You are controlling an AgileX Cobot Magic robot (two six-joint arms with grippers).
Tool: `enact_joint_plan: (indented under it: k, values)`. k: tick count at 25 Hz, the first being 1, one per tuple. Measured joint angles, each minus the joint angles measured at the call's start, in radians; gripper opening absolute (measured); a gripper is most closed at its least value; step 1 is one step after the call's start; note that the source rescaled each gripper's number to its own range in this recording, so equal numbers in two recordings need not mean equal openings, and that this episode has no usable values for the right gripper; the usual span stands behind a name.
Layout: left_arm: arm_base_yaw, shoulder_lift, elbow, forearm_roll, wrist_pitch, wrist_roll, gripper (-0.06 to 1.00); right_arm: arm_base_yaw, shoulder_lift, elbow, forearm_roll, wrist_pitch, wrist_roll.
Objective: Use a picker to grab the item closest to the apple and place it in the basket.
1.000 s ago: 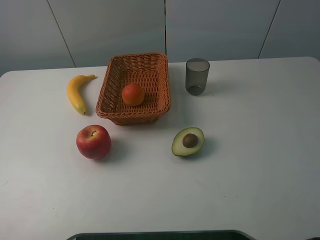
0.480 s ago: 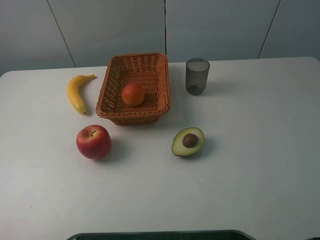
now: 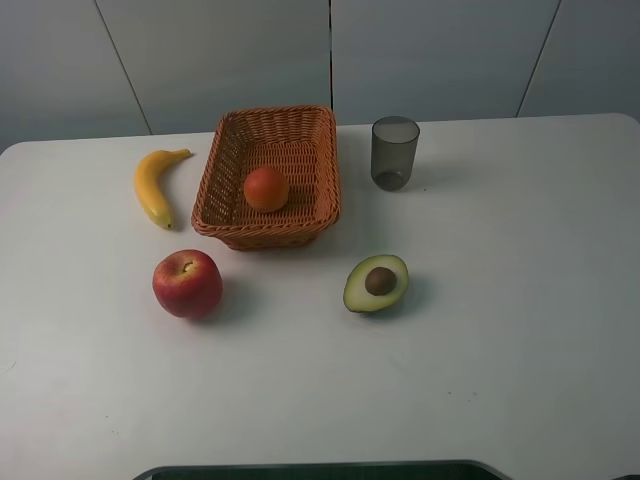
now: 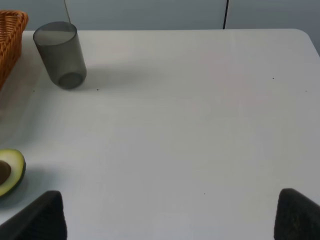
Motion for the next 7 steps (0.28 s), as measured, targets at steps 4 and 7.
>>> enact_joint_plan:
  k: [4,7]
  values:
    - [0.0,0.0,0.0,-0.002,0.0,0.0,0.95,0.0,0.0,0.0,0.0,0.0,0.0]
    - [0.0,0.0,0.0,-0.002,0.0,0.0,0.95,0.0,0.0,0.0,0.0,0.0,0.0]
